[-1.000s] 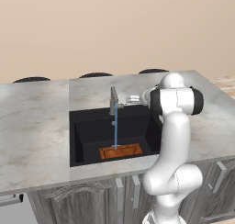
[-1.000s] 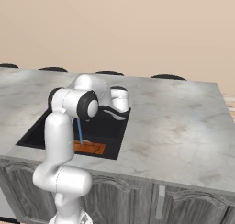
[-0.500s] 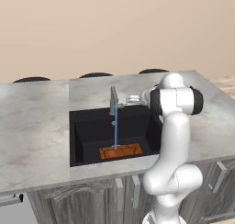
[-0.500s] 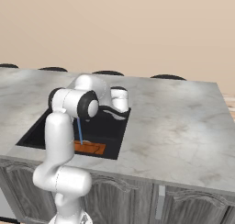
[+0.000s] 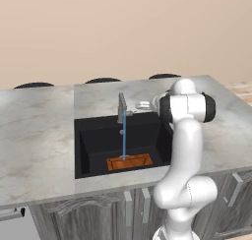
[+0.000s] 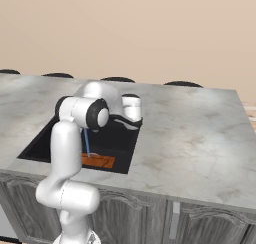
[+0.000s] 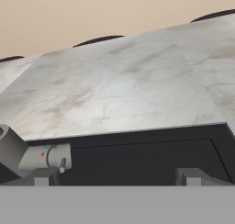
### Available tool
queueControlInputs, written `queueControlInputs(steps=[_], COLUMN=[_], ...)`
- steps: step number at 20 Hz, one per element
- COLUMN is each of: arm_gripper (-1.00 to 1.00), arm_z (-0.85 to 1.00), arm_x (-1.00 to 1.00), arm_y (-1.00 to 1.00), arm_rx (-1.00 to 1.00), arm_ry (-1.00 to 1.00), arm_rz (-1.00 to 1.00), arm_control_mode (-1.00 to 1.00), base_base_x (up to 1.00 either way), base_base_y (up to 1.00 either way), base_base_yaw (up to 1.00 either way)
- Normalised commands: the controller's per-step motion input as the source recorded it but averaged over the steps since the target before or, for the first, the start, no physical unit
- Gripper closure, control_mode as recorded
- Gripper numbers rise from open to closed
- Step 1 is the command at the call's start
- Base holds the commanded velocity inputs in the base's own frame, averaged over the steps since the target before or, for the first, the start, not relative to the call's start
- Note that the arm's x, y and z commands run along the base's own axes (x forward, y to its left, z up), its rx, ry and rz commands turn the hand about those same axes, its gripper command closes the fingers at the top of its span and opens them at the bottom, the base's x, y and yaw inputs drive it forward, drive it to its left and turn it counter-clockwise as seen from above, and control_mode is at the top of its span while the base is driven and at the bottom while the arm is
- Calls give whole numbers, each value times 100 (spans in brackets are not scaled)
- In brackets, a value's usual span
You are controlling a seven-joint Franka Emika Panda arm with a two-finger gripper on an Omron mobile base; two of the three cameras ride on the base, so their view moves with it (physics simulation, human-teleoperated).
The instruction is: Turn on the sink faucet with hot water and rinse the cutting board for ten seconds, then turn off the faucet. Push the cutting board to reach the water if necessary.
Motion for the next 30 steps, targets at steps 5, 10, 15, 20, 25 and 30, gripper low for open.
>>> queueControlInputs(steps=[5, 10, 15, 20, 25, 30], arm_gripper=[-100, -100, -100, -100, -100, -100], arm_z=[-19, -29, -15, -6, 0, 0], arm_x=[20, 15, 7, 7, 7, 10], arm_y=[-7, 0, 0, 1, 0, 7], arm_rx=[0, 0, 0, 0, 0, 0], arm_ry=[0, 0, 3, 4, 2, 1], arm_rz=[0, 0, 0, 0, 0, 0], arm_control_mode=[-100, -100, -100, -100, -100, -100], base_base_x=[0, 0, 0, 0, 0, 0], base_base_y=[0, 0, 0, 0, 0, 0], base_base_yaw=[0, 0, 0, 0, 0, 0])
